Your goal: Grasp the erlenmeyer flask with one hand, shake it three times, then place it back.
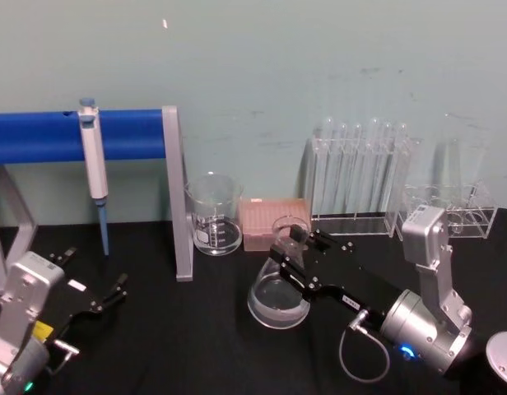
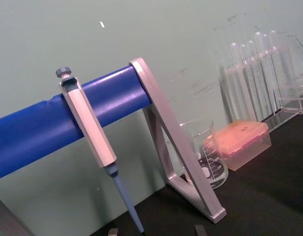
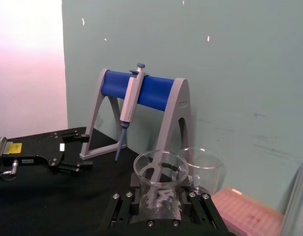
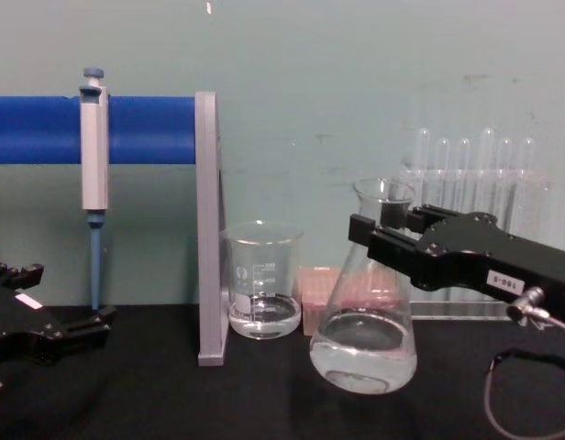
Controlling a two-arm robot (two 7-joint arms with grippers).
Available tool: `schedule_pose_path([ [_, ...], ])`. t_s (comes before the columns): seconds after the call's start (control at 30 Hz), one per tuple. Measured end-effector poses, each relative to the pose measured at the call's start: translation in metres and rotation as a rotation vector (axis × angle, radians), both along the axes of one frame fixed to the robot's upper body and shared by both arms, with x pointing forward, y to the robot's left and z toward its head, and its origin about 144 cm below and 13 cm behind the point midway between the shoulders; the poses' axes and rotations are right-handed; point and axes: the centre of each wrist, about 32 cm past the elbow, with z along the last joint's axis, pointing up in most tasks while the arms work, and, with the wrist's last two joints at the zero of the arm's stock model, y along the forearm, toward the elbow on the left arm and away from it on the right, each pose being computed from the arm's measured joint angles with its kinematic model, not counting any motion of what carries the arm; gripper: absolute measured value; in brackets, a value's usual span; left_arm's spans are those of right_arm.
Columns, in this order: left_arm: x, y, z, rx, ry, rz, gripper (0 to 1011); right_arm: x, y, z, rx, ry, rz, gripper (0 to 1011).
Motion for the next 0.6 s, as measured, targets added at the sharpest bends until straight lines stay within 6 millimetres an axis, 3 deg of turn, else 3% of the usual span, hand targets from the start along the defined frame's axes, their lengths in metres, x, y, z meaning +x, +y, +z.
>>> schedule_pose_path([
  [0.6, 0.000, 0.000, 0.000, 0.000, 0.000, 0.000, 1001, 0.016, 0.000, -0.007, -0.017, 0.019, 0.016, 451],
])
